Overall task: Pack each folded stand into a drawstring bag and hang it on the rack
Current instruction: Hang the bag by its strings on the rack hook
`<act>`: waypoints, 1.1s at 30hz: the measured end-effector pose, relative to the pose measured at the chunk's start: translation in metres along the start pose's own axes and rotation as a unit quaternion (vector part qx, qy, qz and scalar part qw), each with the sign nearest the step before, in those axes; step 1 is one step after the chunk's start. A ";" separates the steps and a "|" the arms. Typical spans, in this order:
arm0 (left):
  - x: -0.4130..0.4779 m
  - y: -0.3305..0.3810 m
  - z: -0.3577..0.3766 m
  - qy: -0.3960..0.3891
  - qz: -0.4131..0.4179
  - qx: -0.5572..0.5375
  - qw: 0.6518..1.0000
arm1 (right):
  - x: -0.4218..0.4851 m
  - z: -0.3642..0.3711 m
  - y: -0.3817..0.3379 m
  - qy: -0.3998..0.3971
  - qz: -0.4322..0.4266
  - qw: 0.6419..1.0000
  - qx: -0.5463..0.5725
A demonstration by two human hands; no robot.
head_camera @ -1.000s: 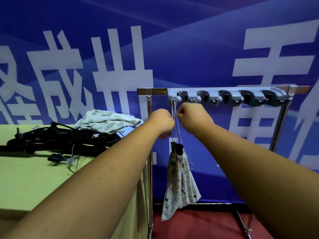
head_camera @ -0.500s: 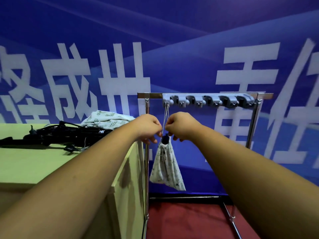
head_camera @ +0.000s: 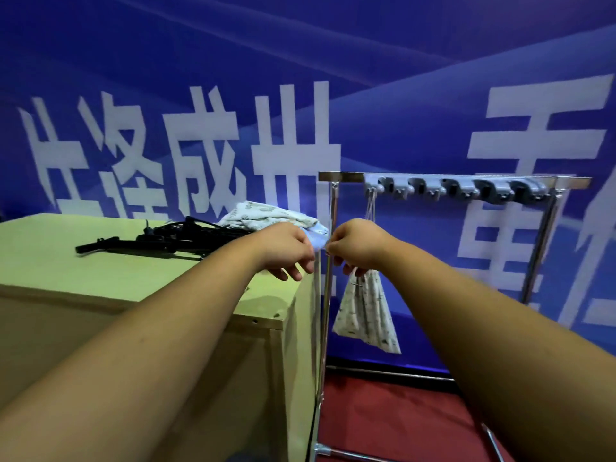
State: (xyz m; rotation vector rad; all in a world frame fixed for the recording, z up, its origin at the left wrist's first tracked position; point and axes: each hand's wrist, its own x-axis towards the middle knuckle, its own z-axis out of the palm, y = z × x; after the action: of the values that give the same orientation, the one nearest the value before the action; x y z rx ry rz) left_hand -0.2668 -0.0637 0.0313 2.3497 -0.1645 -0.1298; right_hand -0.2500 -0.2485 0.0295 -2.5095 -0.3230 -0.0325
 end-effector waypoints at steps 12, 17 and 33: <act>0.011 -0.080 -0.050 0.098 -0.045 -0.034 0.994 | 0.048 0.059 -0.015 -0.022 -0.012 1.000 0.012; 0.052 -0.098 -0.063 0.160 -0.036 -0.018 0.986 | 0.084 0.075 -0.012 0.038 0.013 0.999 0.016; 0.220 -0.114 -0.051 0.150 0.003 0.244 0.958 | 0.206 0.096 0.031 0.090 0.005 0.992 0.088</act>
State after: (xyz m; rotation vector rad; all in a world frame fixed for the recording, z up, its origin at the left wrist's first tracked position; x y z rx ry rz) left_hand -0.0331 0.0173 -0.0231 2.8220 -0.0564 0.3043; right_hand -0.0472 -0.1724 -0.0470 -2.3125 -0.2293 -0.2161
